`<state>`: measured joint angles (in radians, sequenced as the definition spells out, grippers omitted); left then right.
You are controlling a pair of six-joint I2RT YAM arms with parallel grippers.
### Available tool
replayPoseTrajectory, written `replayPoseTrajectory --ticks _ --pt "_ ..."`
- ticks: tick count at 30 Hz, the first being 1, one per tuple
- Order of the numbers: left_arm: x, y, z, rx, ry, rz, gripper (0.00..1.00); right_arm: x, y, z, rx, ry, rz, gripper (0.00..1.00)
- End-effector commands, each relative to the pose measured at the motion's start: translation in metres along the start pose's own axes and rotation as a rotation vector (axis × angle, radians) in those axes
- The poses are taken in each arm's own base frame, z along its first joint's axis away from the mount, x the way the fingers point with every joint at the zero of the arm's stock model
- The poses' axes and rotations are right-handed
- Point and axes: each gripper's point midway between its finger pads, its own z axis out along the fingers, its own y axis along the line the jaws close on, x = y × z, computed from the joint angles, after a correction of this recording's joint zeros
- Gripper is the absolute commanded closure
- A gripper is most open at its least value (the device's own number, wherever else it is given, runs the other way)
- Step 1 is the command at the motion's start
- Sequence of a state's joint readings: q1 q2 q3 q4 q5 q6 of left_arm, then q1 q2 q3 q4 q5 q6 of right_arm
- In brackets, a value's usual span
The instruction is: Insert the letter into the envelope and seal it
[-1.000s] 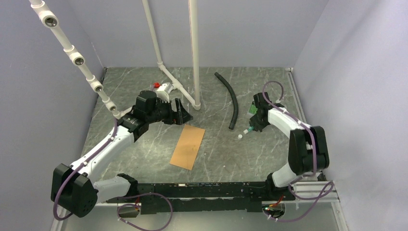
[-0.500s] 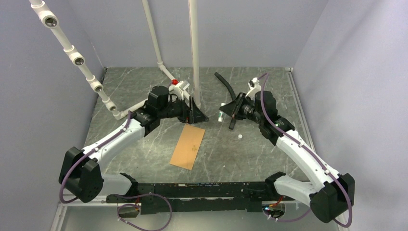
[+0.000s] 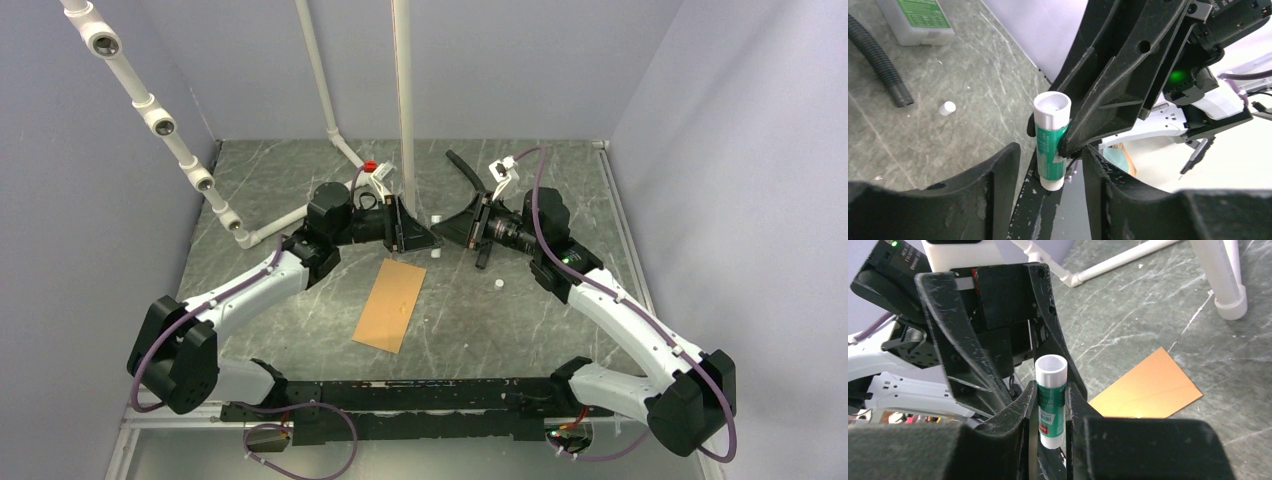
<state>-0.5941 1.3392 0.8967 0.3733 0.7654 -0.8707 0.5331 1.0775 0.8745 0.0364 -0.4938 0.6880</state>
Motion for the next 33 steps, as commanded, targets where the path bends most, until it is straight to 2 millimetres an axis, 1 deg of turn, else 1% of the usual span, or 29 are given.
replayPoseTrajectory --ticks 1,2,4,7,8,9,11,12,13,14,16,19,21,22,25,28,29,30,33 --pt "-0.003 -0.019 0.004 0.086 0.001 0.027 0.50 -0.031 0.037 0.001 -0.123 -0.073 -0.029 1.00" --pt "-0.003 -0.020 0.004 0.095 0.004 0.029 0.53 -0.031 0.038 0.001 -0.129 -0.072 -0.021 1.00" --pt "-0.002 -0.021 0.005 0.103 0.012 0.032 0.62 -0.030 0.038 0.003 -0.132 -0.067 -0.007 1.00" --pt "-0.003 -0.017 0.005 0.084 0.013 0.044 0.84 -0.029 0.039 0.004 -0.136 -0.051 -0.005 0.99" --pt "-0.003 -0.016 0.005 0.077 0.012 0.054 0.93 -0.028 0.039 0.003 -0.133 -0.044 -0.021 0.96" --pt "-0.002 -0.014 0.004 0.061 0.017 0.058 0.97 -0.026 0.035 0.003 -0.107 -0.026 -0.027 0.87" --pt "0.000 -0.014 0.002 0.051 0.033 0.092 0.97 -0.028 0.028 0.000 -0.044 -0.020 -0.042 0.60" --pt "0.002 -0.014 0.001 0.051 0.045 0.109 0.98 -0.031 0.026 -0.001 -0.011 -0.019 -0.039 0.52" --pt "0.004 -0.015 0.000 0.056 0.057 0.129 0.98 -0.034 0.024 -0.002 0.016 -0.016 -0.040 0.48" --pt "0.005 -0.016 -0.001 0.062 0.067 0.148 0.98 -0.037 0.022 -0.001 0.042 -0.011 -0.042 0.46" --pt "0.009 -0.019 -0.004 0.072 0.089 0.177 0.98 -0.037 0.017 0.002 0.073 0.022 -0.043 0.47" --pt "0.008 -0.019 -0.006 0.058 0.100 0.204 0.98 -0.027 0.013 0.008 0.078 0.090 -0.031 0.54" --pt "0.007 -0.019 -0.006 0.053 0.100 0.216 0.97 -0.022 0.010 0.009 0.079 0.114 -0.024 0.55" --pt "0.006 -0.019 -0.006 0.054 0.100 0.220 0.98 -0.020 0.008 0.009 0.082 0.122 -0.023 0.55" --pt "0.005 -0.019 -0.004 0.057 0.101 0.222 0.98 -0.017 0.008 0.008 0.081 0.135 -0.032 0.50" --pt "0.005 -0.021 -0.004 0.066 0.102 0.225 0.98 -0.014 0.012 0.009 0.046 0.158 -0.039 0.50" --pt "0.005 -0.020 -0.004 0.064 0.104 0.225 0.97 -0.012 0.013 0.010 0.033 0.165 -0.040 0.53" --pt "0.004 -0.020 -0.004 0.061 0.105 0.226 0.98 -0.012 0.015 0.011 0.020 0.169 -0.038 0.58" --pt "0.002 -0.022 -0.004 0.056 0.102 0.233 0.97 -0.010 0.019 0.011 -0.005 0.178 -0.032 0.78"
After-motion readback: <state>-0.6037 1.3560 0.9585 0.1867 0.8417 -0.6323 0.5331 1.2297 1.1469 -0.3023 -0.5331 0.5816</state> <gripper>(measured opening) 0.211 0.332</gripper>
